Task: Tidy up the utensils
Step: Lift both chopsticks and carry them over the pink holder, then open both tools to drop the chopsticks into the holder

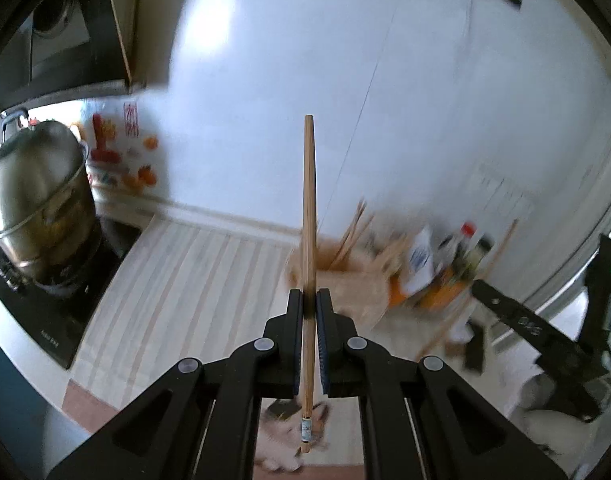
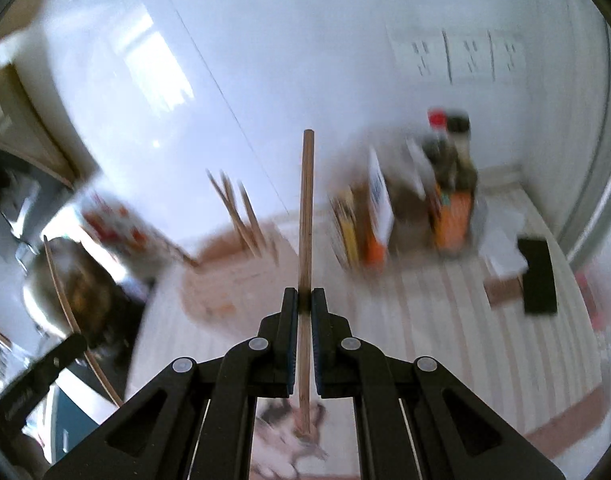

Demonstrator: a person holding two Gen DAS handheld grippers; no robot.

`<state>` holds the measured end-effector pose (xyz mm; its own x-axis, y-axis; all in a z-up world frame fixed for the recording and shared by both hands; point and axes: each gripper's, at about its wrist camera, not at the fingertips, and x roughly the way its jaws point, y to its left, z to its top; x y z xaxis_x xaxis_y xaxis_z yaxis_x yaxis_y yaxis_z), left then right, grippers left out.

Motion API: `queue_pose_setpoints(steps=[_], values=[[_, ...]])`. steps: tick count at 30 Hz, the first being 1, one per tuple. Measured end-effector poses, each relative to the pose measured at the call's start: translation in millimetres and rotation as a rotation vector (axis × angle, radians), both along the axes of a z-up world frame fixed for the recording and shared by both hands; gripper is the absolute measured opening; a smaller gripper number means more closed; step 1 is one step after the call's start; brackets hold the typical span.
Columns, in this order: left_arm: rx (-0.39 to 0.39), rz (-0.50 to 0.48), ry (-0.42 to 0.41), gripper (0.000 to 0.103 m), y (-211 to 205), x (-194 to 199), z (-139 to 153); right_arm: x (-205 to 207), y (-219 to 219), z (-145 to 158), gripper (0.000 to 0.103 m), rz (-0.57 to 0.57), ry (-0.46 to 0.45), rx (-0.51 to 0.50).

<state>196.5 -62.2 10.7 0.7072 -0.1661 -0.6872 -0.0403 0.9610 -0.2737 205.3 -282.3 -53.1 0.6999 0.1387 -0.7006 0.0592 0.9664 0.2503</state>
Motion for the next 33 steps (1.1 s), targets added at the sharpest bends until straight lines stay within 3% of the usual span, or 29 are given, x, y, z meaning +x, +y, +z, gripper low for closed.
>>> queue_pose_setpoints(steps=[6,13,23,33], values=[[-0.058,0.071,-0.088,0.004,4,40,37,40,7,49,0.006,0.001,-0.11,0.044],[-0.075,0.15,-0.119,0.004,5,106,33,101,17,73,0.006,0.002,-0.171,0.059],[-0.046,0.195,-0.076,0.004,-5,175,-26,169,29,40,0.007,0.013,-0.133,0.054],[0.007,0.183,-0.034,0.004,-18,191,-60,185,30,6,0.007,0.031,-0.08,0.066]])
